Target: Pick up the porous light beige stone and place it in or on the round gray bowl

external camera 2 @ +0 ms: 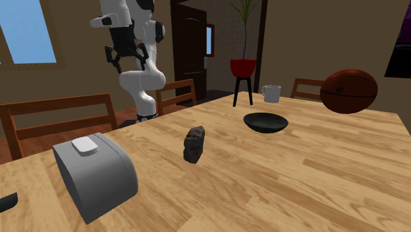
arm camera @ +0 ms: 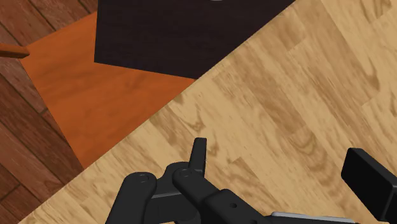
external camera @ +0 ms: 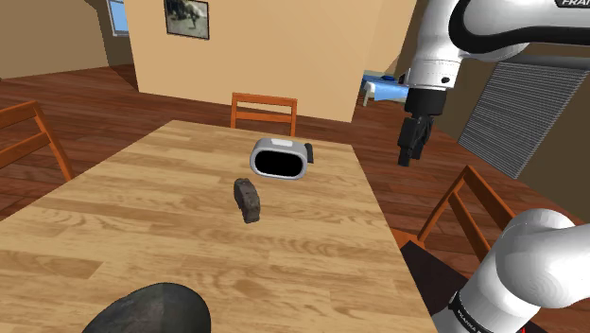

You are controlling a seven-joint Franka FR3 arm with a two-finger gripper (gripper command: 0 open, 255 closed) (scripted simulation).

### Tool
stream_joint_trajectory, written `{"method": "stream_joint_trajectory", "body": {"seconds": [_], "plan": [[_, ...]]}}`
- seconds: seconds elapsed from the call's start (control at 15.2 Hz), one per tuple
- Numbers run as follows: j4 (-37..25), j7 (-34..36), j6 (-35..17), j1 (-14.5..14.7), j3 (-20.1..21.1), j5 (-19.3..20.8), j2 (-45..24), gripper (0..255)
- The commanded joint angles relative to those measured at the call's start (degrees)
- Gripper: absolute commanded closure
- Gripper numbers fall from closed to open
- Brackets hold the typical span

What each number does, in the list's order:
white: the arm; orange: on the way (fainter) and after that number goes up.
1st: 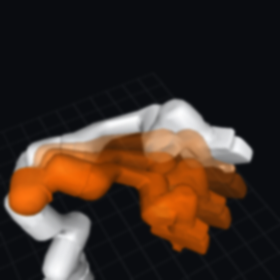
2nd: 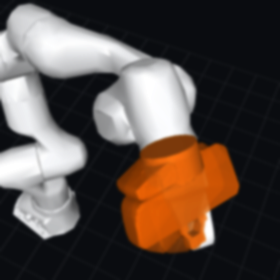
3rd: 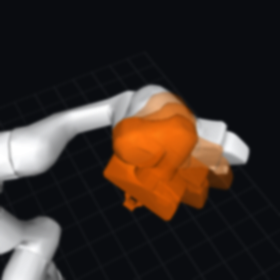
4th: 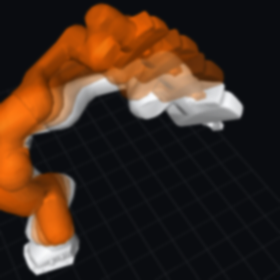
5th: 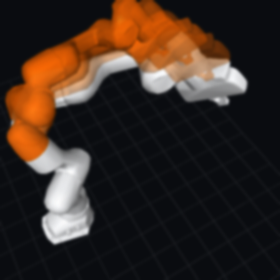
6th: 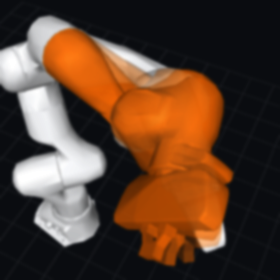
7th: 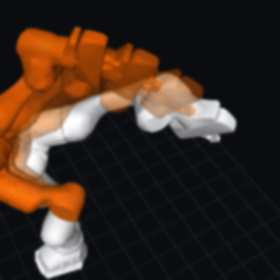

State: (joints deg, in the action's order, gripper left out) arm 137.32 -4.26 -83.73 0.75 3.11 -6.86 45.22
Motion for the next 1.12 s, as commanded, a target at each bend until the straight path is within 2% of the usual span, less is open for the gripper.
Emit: {"method": "stream_joint_trajectory", "body": {"seconds": [0.0, 0.59, 1.06], "plan": [[0.00, 0.00, 0.00, 0.00, 0.00, 0.00, 0.00, 0], [-3.67, 11.49, -12.93, 0.94, 9.81, -4.89, -13.45, 0], [-10.90, 21.03, -21.40, 0.75, 16.54, -4.10, -26.94, 0]]}}
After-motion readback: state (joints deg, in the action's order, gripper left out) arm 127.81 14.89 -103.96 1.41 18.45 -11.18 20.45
